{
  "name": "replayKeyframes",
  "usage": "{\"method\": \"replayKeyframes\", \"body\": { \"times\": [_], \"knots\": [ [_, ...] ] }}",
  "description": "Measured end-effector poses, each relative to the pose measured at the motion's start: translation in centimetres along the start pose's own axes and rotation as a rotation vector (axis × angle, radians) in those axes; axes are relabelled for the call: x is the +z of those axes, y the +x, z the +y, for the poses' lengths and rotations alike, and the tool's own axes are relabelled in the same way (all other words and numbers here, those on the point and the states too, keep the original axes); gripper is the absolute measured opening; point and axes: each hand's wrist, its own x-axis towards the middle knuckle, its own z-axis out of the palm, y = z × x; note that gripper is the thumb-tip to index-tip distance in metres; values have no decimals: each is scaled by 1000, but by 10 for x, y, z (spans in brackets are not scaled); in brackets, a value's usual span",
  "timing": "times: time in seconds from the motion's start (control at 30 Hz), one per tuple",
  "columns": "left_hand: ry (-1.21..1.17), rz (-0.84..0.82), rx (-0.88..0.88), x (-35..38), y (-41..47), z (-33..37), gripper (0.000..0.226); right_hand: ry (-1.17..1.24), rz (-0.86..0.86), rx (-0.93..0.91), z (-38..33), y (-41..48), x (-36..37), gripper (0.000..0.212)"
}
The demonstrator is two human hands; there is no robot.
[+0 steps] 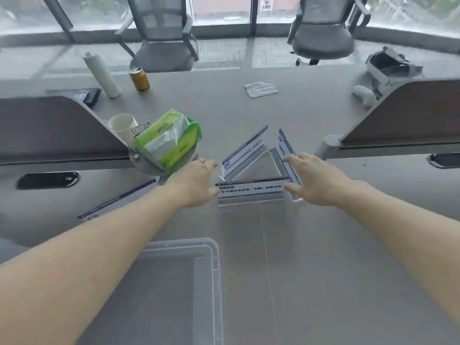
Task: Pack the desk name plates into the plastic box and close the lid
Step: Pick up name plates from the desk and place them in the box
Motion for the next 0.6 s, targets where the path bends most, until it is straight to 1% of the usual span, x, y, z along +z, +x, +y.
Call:
{"method": "replayKeyframes", "body": {
  "times": [0.07, 0.17, 0.27, 0.33, 0.47, 0.53, 0.6],
  "knots": [
    [-159, 75, -31, 21, 17, -7, 64, 28, 34, -17, 2, 19, 17, 64],
    [-406, 153, -104, 55, 30, -16, 48, 62, 23, -6, 6, 37, 44, 59],
    [-621, 164, -157, 84, 41, -25, 31, 115, 54, 38, 13, 44, 67, 54],
    [-794, 174, -191, 99, 47, -31, 16, 196, 120, 70, 16, 48, 80, 51],
    [-1090, 187, -213, 111, 47, -31, 16, 438, 255, 210, 17, 52, 100, 43],
    [-1180, 198, -228, 115, 44, -30, 19, 592, 315, 312, 17, 54, 108, 40],
    [-1223, 213, -254, 116, 41, -31, 27, 720, 348, 368, 14, 56, 116, 37]
  ]
}}
